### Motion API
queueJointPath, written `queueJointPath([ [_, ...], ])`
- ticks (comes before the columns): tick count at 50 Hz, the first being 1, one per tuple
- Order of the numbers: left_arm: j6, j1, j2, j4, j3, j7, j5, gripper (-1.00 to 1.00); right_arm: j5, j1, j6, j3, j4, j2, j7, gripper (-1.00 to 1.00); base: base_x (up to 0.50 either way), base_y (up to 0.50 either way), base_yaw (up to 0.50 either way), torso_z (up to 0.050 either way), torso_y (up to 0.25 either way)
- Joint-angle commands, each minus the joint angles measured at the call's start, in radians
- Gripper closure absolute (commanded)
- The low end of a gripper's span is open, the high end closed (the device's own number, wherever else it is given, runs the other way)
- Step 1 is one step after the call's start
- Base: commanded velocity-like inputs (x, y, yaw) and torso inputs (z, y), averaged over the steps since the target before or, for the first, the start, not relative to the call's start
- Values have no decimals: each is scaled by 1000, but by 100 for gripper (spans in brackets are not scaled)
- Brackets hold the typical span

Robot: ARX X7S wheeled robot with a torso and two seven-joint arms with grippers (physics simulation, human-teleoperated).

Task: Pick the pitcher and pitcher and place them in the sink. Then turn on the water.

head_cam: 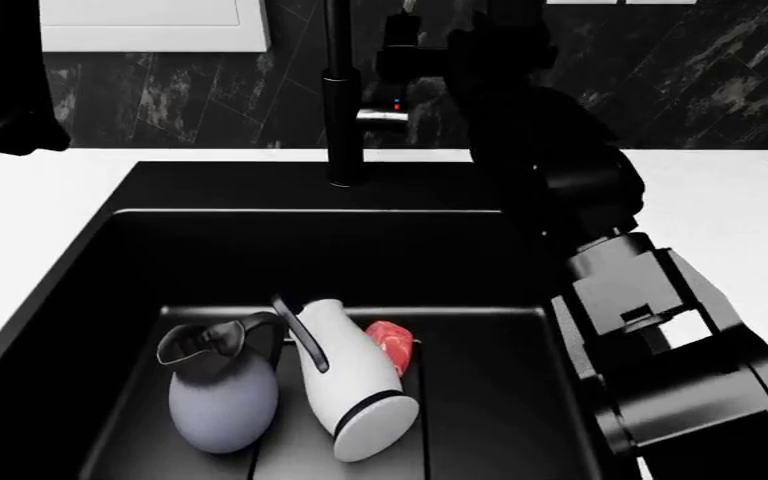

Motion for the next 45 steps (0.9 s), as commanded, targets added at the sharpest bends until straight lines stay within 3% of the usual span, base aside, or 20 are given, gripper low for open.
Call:
queueJointPath([
  [1,10,24,-3,8,-13,8,12,-100,-11,18,-48,-22,95,-18,0,-100,0,0,0,0,0],
  [22,20,55,-6,14,-27,13,14,-100,173,64,-132,-213,184,-36,0,-100,0,0,0,0,0],
  [45,23,102,-13,35,-29,55,75,-100,578,112,-263,-668,283,-37,40,-100,0,0,0,0,0],
])
